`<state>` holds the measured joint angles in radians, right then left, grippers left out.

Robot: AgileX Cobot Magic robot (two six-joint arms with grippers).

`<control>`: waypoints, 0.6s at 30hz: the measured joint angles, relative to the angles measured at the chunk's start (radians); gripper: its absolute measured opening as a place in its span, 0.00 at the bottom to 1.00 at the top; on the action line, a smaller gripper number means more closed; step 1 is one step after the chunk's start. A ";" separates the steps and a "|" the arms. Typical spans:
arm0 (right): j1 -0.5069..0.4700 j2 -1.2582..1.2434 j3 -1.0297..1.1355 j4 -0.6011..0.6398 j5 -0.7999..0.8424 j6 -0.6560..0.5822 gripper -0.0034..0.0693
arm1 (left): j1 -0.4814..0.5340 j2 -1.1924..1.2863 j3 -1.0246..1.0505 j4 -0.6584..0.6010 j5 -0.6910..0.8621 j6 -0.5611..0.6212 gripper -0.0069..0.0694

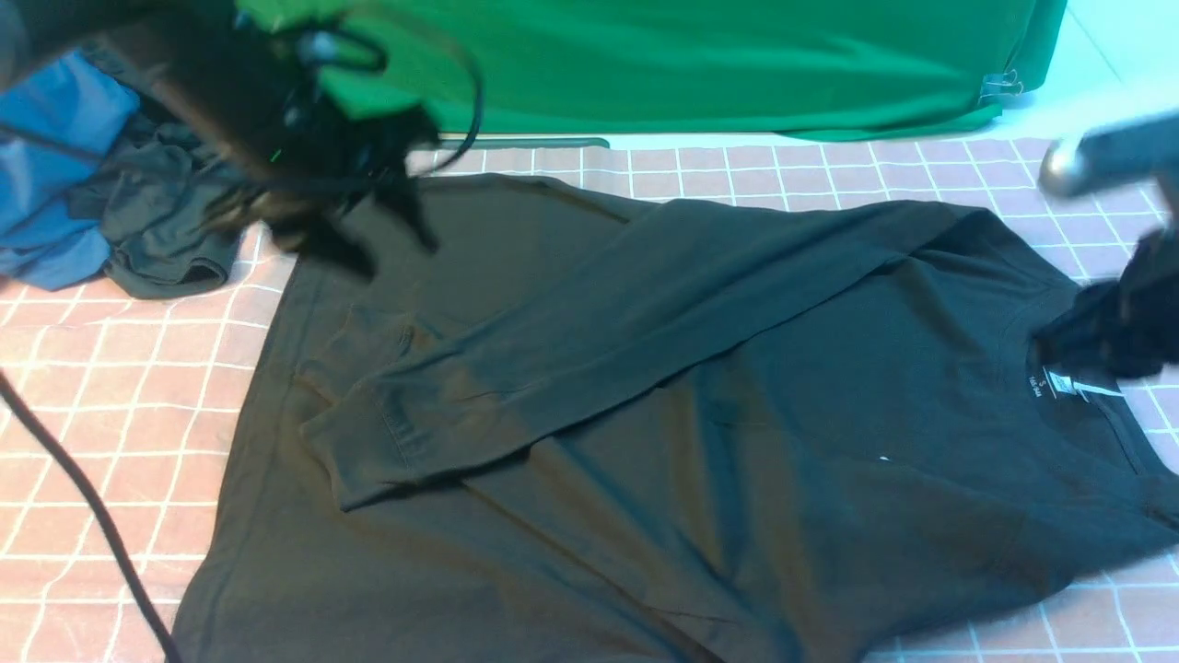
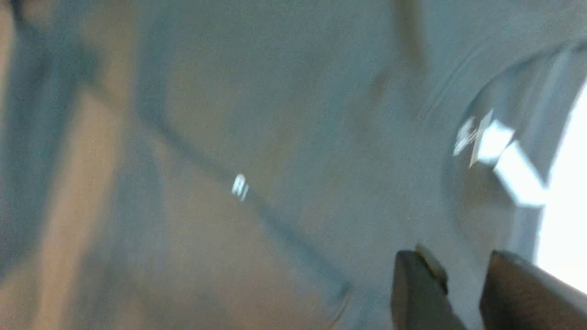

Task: Fold a long-sleeved shirt over a pink coffee tablecloth.
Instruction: 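Grasp the near edge of the shirt at its hem and shoulder corners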

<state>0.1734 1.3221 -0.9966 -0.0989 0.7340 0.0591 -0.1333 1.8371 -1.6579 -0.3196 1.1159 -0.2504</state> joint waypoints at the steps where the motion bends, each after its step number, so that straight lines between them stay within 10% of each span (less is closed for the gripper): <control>1: -0.021 0.000 -0.023 -0.002 0.000 0.002 0.38 | -0.022 0.006 -0.022 -0.003 -0.029 0.000 0.61; 9: -0.244 0.056 -0.124 0.161 0.091 -0.107 0.11 | -0.172 0.195 -0.266 0.010 -0.134 -0.057 0.58; 18: -0.258 0.072 -0.125 0.263 0.121 -0.184 0.10 | -0.175 0.519 -0.533 0.015 -0.178 -0.084 0.71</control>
<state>-0.0843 1.3944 -1.1221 0.1641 0.8555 -0.1252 -0.3084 2.3560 -2.1909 -0.3043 0.9379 -0.3341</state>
